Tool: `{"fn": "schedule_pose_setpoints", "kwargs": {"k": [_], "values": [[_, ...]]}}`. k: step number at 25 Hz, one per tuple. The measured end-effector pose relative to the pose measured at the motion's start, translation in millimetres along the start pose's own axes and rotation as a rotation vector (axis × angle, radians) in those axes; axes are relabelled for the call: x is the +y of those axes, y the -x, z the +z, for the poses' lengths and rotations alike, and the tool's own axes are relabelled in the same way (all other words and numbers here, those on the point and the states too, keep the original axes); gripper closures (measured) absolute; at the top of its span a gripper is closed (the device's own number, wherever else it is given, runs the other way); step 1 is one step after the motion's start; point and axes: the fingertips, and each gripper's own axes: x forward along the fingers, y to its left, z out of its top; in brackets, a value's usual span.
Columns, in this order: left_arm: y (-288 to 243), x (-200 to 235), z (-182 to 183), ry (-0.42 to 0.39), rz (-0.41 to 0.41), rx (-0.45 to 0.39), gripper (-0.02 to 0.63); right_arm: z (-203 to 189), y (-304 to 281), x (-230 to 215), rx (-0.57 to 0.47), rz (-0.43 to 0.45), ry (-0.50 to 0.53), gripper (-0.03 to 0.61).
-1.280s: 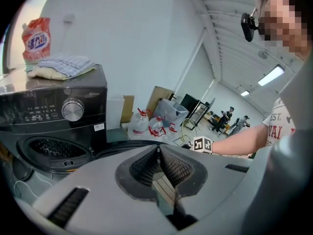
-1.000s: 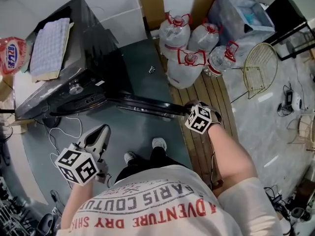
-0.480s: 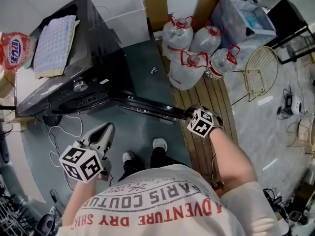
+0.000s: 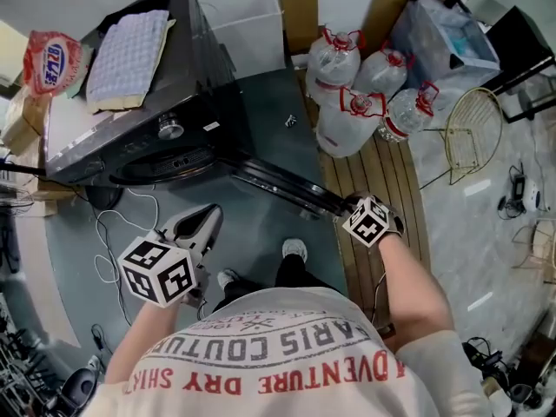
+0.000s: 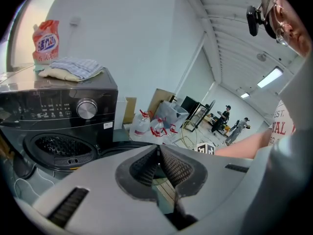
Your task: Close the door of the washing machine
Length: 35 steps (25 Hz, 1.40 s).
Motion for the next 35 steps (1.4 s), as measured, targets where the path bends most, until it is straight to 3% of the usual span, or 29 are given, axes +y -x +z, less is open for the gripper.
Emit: {"fn": "schedule_pose_setpoints", "kwargs": {"k": [20, 35], "values": [[85.2, 56.7, -68.4, -0.014, -0.055, 0.04, 0.574, 0.7, -2.3, 123.2, 0.022, -0.078, -0.202, 0.512], [148.4, 103.2, -119.9, -0.065, -0.081, 0.076, 0.574, 21.8, -17.5, 204.1, -0.055, -0.138, -0.408, 0.512]]}}
